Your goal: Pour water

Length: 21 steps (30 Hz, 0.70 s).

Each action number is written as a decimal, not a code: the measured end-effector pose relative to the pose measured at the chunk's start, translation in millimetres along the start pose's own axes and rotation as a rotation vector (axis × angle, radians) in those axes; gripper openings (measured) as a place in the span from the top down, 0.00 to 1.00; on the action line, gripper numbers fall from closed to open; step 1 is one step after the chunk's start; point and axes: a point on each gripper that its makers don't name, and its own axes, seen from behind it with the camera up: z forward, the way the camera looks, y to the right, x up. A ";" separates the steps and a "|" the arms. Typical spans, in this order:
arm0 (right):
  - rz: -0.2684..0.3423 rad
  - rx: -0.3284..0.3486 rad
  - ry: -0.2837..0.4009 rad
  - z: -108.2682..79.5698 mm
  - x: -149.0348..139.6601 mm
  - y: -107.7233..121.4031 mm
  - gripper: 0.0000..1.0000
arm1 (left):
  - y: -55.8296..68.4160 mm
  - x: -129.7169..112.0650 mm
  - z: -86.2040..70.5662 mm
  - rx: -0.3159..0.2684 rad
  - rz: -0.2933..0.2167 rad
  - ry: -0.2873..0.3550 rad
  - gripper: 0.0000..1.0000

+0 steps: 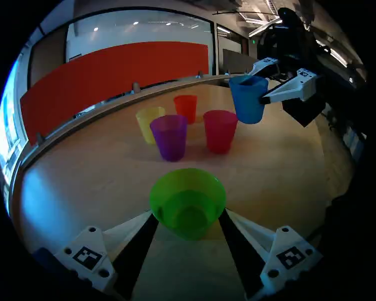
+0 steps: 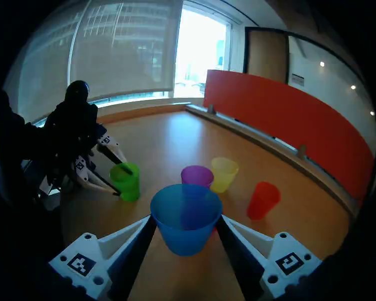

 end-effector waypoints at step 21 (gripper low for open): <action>0.012 -0.087 0.007 -4.2 8.0 53.7 0.12 | 3.6 -12.1 -0.4 -0.015 -0.031 -0.037 0.11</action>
